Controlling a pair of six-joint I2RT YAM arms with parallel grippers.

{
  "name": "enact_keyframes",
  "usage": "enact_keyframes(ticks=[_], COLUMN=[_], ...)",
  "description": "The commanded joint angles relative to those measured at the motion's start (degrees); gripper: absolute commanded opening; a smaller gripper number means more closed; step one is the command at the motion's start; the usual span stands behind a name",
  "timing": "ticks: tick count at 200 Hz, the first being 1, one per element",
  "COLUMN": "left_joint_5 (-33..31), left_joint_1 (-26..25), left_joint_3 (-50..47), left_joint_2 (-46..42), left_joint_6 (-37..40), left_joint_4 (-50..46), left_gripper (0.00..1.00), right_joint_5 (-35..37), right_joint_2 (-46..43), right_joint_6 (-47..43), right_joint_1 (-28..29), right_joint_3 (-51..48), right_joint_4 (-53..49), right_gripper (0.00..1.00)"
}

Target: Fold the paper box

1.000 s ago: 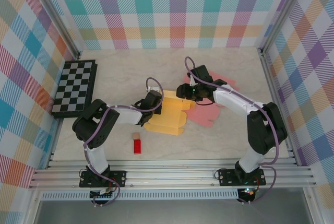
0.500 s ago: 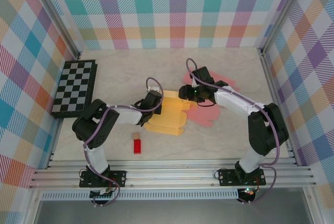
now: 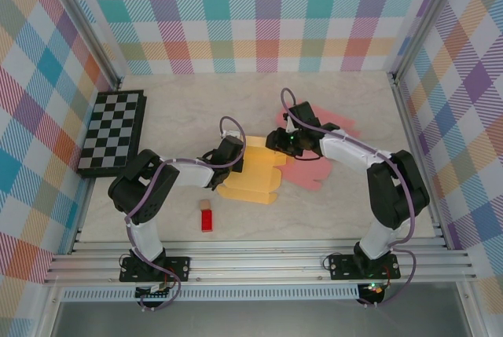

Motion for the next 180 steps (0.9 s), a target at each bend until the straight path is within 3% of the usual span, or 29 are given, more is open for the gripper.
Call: enact_keyframes(ticks=[1, 49, 59, 72, 103, 147, 180], left_joint_5=[0.7, 0.3, 0.1, -0.9, -2.5, -5.8, -6.4], left_joint_1=[-0.6, -0.7, -0.7, -0.7, -0.6, 0.1, 1.6], left_joint_3=[-0.1, 0.0, 0.1, 0.7, 2.0, 4.4, 5.4], left_joint_2=[-0.4, -0.5, -0.5, -0.7, -1.4, -0.9, -0.5], left_joint_6=[0.5, 0.4, 0.2, -0.9, -3.9, -10.0, -14.9], left_joint_4=[-3.5, -3.6, -4.0, -5.3, -7.4, -12.0, -15.0], left_gripper=[0.0, 0.0, 0.0, 0.0, 0.0, 0.0, 0.0], right_joint_5=[-1.7, -0.7, 0.0, 1.8, 4.9, 10.3, 11.2], right_joint_2=[0.3, 0.5, 0.4, -0.1, -2.9, -9.0, -9.3], right_joint_6=[2.5, 4.5, 4.5, 3.9, 1.6, -1.7, -0.7], right_joint_1=[0.1, 0.2, 0.4, 0.7, 1.3, 3.0, 6.5], right_joint_3=[-0.9, -1.1, -1.2, -0.9, -1.2, -3.2, -5.4], right_joint_4=[1.8, 1.6, 1.3, -0.1, -2.5, -5.4, -2.2], right_gripper=[0.31, 0.15, 0.18, 0.29, 0.38, 0.39, 0.36])
